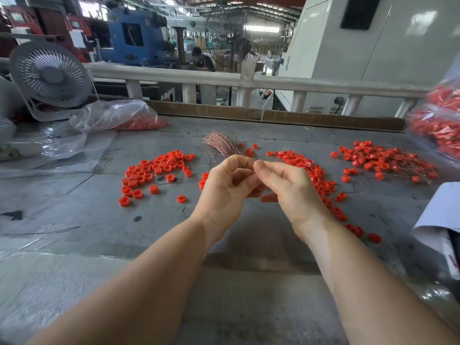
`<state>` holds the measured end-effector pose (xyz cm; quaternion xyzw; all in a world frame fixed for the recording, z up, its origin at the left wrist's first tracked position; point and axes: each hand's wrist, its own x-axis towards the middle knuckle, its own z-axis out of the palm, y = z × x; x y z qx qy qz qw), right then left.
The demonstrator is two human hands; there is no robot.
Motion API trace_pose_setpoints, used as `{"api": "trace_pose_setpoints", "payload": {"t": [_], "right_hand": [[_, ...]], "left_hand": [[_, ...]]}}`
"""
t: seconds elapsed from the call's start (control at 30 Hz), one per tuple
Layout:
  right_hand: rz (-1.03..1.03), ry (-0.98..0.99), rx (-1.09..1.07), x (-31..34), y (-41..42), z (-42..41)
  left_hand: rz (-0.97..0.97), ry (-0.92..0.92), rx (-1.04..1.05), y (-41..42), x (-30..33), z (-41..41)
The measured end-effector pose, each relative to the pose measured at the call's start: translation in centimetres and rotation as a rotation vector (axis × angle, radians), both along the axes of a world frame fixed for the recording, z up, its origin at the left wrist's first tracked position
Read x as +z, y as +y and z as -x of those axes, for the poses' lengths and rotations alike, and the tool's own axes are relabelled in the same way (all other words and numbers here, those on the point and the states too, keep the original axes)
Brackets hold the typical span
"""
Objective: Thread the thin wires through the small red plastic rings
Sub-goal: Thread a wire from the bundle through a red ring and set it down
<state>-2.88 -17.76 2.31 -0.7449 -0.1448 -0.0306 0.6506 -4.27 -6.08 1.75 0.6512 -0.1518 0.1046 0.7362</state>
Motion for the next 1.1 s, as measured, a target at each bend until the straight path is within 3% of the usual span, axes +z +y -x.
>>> {"api": "trace_pose_setpoints", "payload": {"t": [0.47,0.9,1.0,1.1], "right_hand": [[-0.129,-0.041,0.053,-0.1,0.6,0.3],[-0.086,0.006,0.024,-0.6,0.8,0.3],[-0.053,-0.012,-0.118,-0.4,0.6,0.0],[-0.044,-0.153,-0.373,-0.2,-0.1,-0.5]], "left_hand": [[-0.051,-0.031,-0.039,-0.4,-0.2,0.2],[0.000,0.023,-0.014,-0.2,-0.2,0.1],[0.102,0.070,-0.009,0.1,-0.4,-0.3],[0.156,0.134,0.060,0.4,-0.6,-0.8]]}}
